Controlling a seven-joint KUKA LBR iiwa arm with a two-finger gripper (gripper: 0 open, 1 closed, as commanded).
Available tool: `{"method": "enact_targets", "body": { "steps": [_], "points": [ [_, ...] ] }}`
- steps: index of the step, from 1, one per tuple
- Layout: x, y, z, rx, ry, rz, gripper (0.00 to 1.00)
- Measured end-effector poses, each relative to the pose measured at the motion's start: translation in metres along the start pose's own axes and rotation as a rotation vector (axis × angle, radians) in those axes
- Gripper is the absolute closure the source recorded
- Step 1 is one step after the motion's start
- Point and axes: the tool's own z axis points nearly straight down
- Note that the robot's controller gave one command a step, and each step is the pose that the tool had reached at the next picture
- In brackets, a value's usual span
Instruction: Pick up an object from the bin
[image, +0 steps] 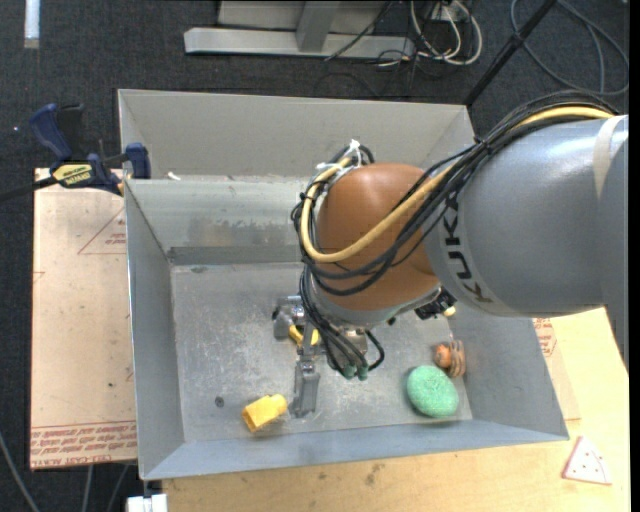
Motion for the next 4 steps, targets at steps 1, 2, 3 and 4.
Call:
{"method": "enact_targets", "body": {
  "steps": [1, 2, 3, 4],
  "points": [
    [-0.002, -0.001, -0.005, -0.002, -0.008, 0.004, 0.0],
    [0.001, 0.004, 0.051, -0.002, -0.012, -0.077, 0.0],
    [0.004, 0.006, 0.095, 0.0, -0.008, -0.162, 0.0],
    [0.004, 0.012, 0.077, -0.001, -0.011, -0.287, 0.0]
  ]
}}
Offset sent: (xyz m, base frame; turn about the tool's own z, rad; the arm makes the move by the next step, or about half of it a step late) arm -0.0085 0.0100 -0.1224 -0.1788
